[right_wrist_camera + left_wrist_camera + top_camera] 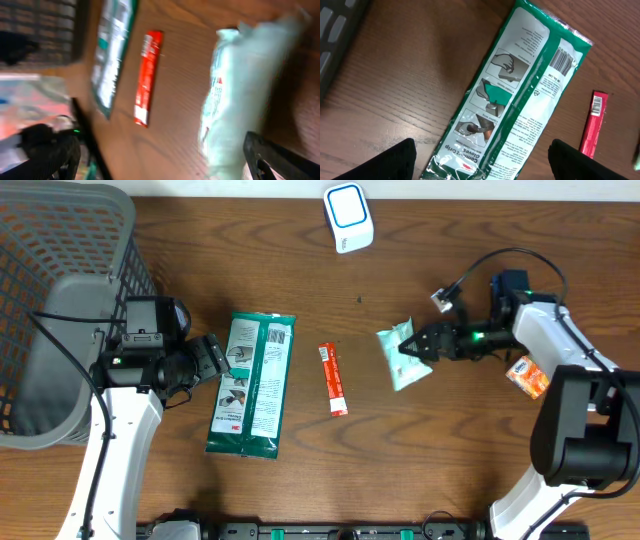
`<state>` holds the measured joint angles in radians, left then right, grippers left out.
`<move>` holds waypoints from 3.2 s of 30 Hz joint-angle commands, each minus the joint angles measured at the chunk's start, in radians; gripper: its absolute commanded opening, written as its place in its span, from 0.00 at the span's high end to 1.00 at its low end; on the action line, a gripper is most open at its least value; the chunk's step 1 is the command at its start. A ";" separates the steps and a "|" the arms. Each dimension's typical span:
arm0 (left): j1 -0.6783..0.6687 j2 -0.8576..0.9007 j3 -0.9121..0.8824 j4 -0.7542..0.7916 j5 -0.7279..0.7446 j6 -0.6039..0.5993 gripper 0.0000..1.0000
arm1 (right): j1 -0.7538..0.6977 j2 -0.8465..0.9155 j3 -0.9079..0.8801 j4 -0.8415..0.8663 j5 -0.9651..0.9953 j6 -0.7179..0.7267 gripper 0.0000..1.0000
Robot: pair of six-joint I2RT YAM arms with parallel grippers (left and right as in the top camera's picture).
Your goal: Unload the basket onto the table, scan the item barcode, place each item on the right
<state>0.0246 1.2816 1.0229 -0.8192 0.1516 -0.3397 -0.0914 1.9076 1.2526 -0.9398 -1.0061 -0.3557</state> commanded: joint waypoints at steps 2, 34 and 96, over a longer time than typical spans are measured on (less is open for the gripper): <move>0.003 0.003 0.011 -0.003 0.000 0.003 0.15 | -0.061 -0.011 0.003 -0.114 -0.434 -0.209 0.04; 0.003 0.003 0.011 -0.003 -0.005 0.003 0.15 | 0.690 -0.017 0.004 0.402 1.233 0.516 0.95; 0.003 0.003 0.011 -0.003 -0.006 0.003 0.15 | 0.609 0.074 -0.057 0.529 1.087 0.515 0.90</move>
<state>0.0246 1.2816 1.0229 -0.8188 0.1513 -0.3397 0.5156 1.9388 1.2011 -0.4149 0.0017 0.1673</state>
